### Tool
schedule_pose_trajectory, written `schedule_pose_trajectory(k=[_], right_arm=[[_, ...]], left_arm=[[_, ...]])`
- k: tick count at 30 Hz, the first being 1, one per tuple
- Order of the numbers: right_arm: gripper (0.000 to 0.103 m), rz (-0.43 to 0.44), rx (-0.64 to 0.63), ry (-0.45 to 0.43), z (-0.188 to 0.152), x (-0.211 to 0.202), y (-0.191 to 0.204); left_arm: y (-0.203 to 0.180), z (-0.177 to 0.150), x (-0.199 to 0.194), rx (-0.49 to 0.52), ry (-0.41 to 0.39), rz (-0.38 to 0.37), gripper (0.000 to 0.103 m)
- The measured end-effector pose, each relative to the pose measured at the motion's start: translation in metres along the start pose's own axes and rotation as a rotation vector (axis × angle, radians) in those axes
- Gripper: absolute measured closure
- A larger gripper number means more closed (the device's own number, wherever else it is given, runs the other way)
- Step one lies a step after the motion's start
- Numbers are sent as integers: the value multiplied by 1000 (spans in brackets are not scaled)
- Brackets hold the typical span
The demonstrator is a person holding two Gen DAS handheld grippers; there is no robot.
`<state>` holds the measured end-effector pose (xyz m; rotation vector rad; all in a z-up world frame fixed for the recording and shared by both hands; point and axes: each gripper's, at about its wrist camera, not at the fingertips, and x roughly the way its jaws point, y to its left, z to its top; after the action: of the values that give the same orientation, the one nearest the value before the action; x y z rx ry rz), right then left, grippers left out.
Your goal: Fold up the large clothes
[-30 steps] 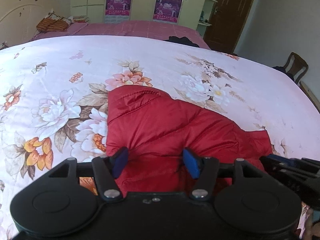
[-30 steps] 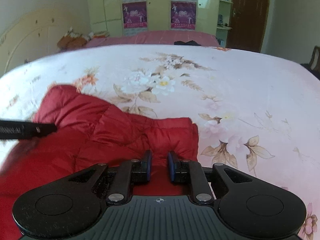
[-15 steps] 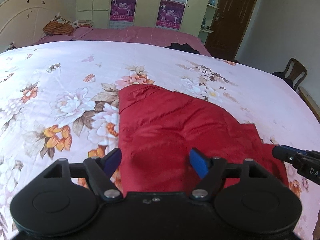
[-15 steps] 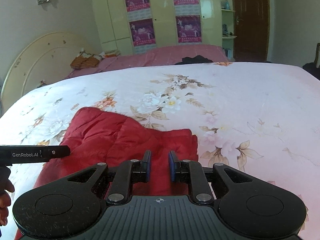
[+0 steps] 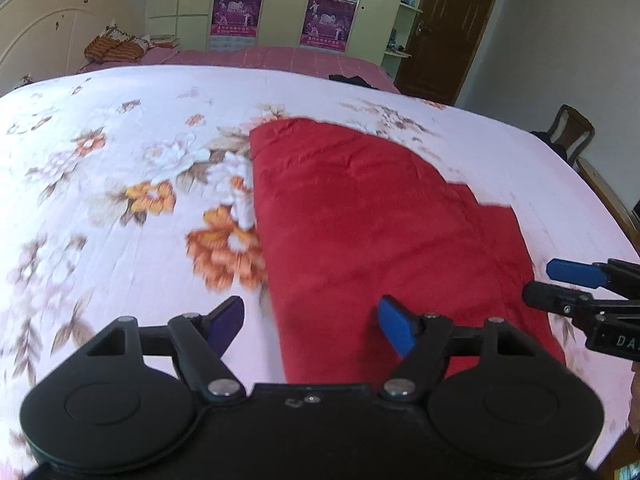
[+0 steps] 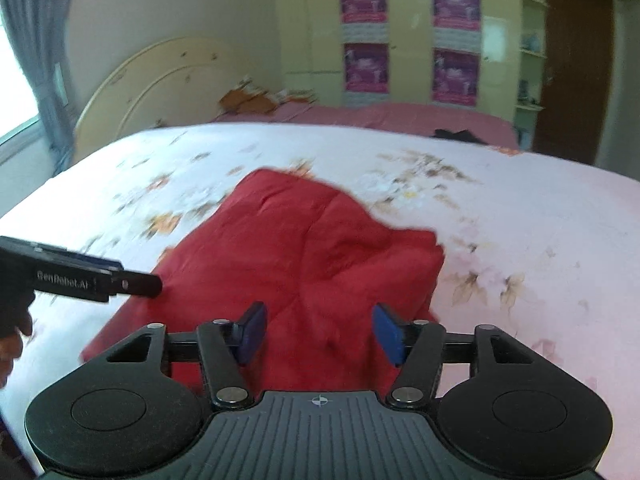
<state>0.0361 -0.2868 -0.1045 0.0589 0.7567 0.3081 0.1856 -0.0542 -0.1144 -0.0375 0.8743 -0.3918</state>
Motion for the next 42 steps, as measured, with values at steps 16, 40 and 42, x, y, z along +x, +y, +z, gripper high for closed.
schedule_pose_trajectory(k=[16, 40, 42], right_arm=[[45, 80, 24, 209, -44, 31, -10], [11, 243, 673, 117, 2, 90, -113], [12, 268, 702, 118, -3, 94, -115]], left_arm=[[5, -29, 19, -57, 78, -14, 27], [40, 22, 80, -411, 118, -218, 20], [40, 20, 80, -416, 113, -221, 23]])
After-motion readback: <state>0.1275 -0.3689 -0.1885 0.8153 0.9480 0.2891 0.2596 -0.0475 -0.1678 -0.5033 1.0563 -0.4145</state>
